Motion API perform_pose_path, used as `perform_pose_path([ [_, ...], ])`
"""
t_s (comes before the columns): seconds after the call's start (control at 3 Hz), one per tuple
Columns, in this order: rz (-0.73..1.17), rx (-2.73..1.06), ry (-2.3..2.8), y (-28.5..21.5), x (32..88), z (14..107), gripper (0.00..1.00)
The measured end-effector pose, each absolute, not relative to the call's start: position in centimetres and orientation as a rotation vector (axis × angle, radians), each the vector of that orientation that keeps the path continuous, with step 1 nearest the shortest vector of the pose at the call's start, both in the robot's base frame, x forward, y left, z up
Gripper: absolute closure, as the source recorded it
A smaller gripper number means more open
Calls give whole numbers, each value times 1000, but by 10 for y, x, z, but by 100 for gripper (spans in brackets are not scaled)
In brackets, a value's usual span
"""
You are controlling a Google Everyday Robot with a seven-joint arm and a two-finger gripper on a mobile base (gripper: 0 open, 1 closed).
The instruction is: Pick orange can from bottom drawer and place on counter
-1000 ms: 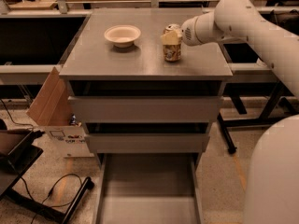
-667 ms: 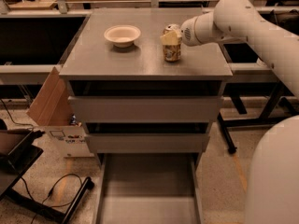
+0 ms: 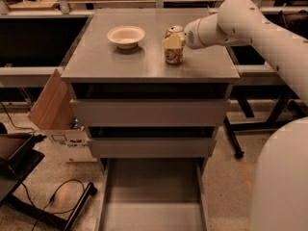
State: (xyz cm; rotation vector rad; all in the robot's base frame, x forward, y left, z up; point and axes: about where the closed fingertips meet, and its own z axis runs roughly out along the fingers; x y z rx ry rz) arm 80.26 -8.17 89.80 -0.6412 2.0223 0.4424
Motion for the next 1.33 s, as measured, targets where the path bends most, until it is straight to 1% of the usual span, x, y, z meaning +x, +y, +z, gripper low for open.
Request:
perform_pose_path([
  [0.33, 446, -644, 2024, -79, 803, 896, 0],
  [1.0, 440, -696, 2010, -77, 797, 914, 0],
  [1.33, 456, -789, 1963, -93, 773, 955, 0],
])
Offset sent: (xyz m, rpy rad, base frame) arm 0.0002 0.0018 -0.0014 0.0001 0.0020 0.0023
